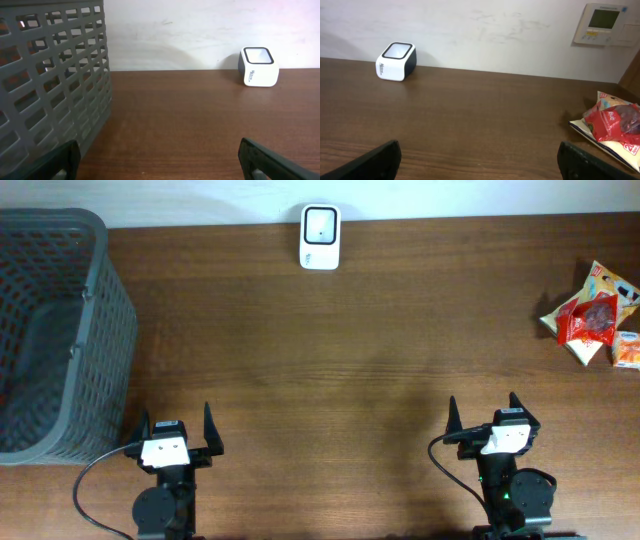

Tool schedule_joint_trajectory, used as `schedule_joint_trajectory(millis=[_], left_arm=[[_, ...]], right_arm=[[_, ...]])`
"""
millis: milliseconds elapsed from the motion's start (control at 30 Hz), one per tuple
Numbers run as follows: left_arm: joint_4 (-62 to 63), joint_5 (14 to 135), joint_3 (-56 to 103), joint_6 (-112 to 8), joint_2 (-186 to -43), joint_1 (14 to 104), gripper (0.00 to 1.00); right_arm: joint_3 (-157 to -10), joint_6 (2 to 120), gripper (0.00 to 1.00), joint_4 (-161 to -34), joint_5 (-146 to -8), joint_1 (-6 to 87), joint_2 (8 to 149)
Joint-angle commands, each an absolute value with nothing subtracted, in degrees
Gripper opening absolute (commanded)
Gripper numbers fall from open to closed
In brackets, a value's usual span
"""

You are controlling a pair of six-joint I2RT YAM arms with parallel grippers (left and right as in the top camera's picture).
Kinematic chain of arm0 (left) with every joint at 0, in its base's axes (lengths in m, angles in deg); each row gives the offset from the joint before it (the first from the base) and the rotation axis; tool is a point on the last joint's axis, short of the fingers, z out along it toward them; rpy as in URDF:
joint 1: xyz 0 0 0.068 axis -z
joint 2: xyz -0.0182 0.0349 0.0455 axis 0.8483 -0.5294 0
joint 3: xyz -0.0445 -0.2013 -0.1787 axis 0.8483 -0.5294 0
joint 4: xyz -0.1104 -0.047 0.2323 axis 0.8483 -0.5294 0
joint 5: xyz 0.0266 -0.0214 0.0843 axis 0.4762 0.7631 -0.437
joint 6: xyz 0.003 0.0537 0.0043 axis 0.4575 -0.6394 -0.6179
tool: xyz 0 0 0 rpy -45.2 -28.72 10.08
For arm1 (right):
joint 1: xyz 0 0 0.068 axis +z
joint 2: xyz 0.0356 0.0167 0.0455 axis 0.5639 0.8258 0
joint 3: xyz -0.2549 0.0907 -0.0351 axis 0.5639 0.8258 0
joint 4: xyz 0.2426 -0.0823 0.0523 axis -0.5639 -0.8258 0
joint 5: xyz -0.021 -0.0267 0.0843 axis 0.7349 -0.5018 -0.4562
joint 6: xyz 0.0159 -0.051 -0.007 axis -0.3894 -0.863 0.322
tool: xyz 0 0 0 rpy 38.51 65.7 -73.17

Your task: Scan the item barcode

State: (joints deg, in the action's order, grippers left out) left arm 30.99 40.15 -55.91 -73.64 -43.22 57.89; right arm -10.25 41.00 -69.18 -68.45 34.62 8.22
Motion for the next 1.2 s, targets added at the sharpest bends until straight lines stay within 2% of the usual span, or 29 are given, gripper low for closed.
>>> schedule_joint_trajectory(millis=[0,233,367,600,1167], left_arm=[[30.75,40.37,-56.09,-74.54,-42.89,57.58,0.99],[30.75,40.37,-56.09,-74.54,-42.89,57.58,0.99],[30.75,40.37,-56.09,-74.54,-42.89,57.58,0.99],[30.75,40.37,-56.09,-74.54,-42.89,57.58,0.99],[30.75,40.37,-56.09,-74.54,-42.89,57.58,0.99]], right_arm=[[-9.75,41.24,0.98,-69.34,-68.69,34.29,7.89],[-9.75,41.46,0.98,-69.4,-68.1,34.32,7.87],[-9.75,49.02,0.99,-69.42,-67.82,34.32,7.87],[-9.75,45.26,0.98,-69.45,-68.12,34.32,7.87],[-9.75,46.18,0.98,-69.23,-69.17,34.29,8.37]])
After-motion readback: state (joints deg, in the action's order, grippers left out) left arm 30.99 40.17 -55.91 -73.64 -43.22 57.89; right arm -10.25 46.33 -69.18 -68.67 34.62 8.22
